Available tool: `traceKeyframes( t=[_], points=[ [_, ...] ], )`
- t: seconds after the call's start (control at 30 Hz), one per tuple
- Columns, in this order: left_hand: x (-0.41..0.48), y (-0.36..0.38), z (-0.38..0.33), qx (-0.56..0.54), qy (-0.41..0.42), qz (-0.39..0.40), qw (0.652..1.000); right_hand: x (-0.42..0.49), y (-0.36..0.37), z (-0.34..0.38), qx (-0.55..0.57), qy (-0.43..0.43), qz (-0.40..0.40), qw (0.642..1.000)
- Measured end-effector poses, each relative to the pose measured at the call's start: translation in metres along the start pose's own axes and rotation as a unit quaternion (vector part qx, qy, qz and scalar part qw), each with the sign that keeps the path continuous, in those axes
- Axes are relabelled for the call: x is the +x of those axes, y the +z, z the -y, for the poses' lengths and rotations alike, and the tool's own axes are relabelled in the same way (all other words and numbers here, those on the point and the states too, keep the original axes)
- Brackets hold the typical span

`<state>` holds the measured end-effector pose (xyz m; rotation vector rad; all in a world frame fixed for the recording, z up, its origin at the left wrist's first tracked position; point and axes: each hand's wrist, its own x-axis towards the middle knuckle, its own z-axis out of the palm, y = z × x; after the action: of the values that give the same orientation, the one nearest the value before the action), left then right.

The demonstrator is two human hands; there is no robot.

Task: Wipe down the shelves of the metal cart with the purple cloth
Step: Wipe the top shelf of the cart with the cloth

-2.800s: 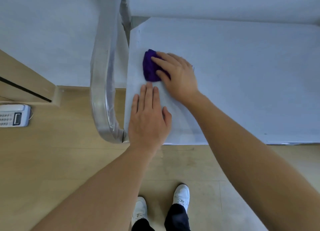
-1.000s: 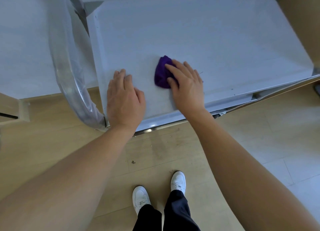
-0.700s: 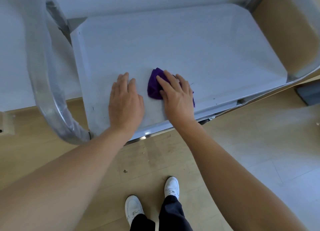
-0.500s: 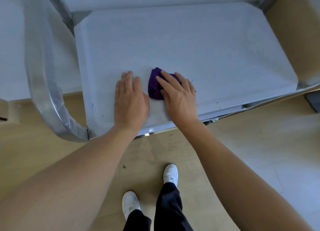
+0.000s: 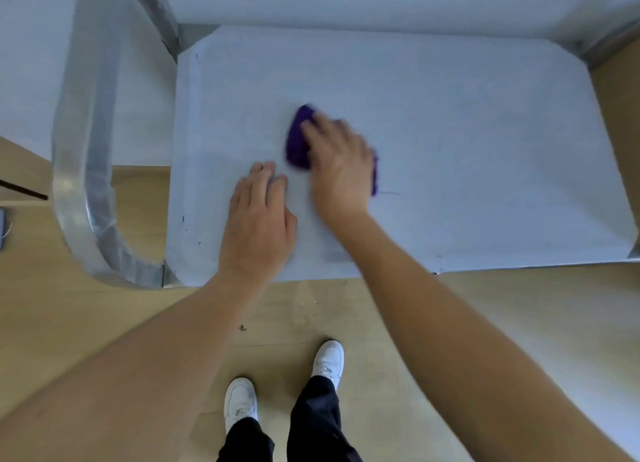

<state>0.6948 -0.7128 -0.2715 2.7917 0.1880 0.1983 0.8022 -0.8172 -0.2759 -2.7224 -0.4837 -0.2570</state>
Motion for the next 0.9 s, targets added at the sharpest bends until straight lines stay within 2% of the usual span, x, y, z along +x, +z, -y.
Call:
traceKeyframes(
  t=[0.07, 0.13, 0.2, 0.3, 0.4, 0.47, 0.57, 0.63, 0.7, 0.8, 0.87, 0.9],
  points=[
    [-0.001, -0.001, 0.0, -0.003, -0.004, 0.001, 1.0, -0.016, 0.005, 0.015, 0.037, -0.064, 0.014, 0.997],
    [0.0, -0.002, -0.002, 0.001, -0.003, -0.002, 1.0, -0.008, 0.003, 0.001, 0.046, -0.075, 0.011, 0.996],
    [0.001, -0.001, -0.002, 0.004, 0.002, -0.006, 1.0, 0.007, -0.002, -0.029, 0.014, -0.028, -0.02, 0.999],
    [0.001, 0.0, -0.001, 0.007, 0.006, -0.002, 1.0, 0.025, -0.014, -0.07, 0.009, 0.106, -0.046, 0.993],
    [0.002, 0.0, -0.001, 0.013, 0.006, -0.001, 1.0, 0.027, -0.011, -0.058, 0.014, 0.157, -0.047, 0.986],
    [0.003, 0.001, -0.001, 0.015, 0.005, -0.004, 1.0, 0.026, -0.001, -0.026, 0.021, 0.142, -0.05, 0.988],
    [0.001, 0.002, 0.001, 0.021, 0.005, -0.003, 1.0, 0.021, 0.012, 0.017, 0.018, 0.033, -0.009, 0.999],
    [0.002, 0.002, 0.001, 0.029, 0.005, -0.001, 1.0, 0.033, 0.01, 0.015, 0.004, -0.022, -0.004, 1.0],
    [0.004, 0.002, 0.0, 0.028, 0.006, -0.003, 1.0, 0.048, 0.005, -0.007, -0.028, 0.0, -0.02, 0.999],
    [0.005, 0.003, -0.001, 0.024, 0.007, 0.0, 1.0, 0.071, 0.002, -0.046, -0.039, 0.11, -0.012, 0.993],
    [0.006, 0.003, 0.0, 0.024, 0.006, 0.0, 1.0, 0.085, 0.009, -0.045, -0.013, 0.127, -0.019, 0.992],
    [0.007, 0.003, 0.0, 0.023, 0.005, -0.002, 1.0, 0.089, 0.013, -0.034, -0.004, 0.107, -0.026, 0.994]
  ],
)
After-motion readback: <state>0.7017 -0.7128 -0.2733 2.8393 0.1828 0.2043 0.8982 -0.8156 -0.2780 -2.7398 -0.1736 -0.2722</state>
